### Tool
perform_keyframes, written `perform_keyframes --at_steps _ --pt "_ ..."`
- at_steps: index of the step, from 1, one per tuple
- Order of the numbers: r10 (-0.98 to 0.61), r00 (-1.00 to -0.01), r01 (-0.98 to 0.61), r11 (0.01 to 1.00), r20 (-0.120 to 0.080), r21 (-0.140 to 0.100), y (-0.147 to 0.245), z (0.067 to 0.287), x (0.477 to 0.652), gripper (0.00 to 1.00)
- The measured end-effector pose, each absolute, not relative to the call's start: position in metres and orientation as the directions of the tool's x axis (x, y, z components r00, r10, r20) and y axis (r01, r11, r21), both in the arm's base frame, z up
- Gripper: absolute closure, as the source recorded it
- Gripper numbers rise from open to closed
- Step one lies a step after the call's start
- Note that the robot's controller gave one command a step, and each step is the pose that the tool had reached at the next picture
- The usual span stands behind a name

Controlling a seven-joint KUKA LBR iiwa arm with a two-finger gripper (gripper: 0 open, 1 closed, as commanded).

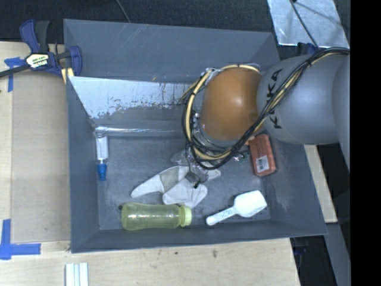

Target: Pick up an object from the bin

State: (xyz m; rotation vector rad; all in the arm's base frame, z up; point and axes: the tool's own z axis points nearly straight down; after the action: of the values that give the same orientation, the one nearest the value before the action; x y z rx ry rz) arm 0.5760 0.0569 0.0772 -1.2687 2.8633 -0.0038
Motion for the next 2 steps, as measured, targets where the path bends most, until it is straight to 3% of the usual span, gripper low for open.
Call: perform_keyframes --at_steps 2 --pt "-0.741 -0.672 -0.741 0.672 0.000 0.001 0.057 0.113 0.574 1.00"
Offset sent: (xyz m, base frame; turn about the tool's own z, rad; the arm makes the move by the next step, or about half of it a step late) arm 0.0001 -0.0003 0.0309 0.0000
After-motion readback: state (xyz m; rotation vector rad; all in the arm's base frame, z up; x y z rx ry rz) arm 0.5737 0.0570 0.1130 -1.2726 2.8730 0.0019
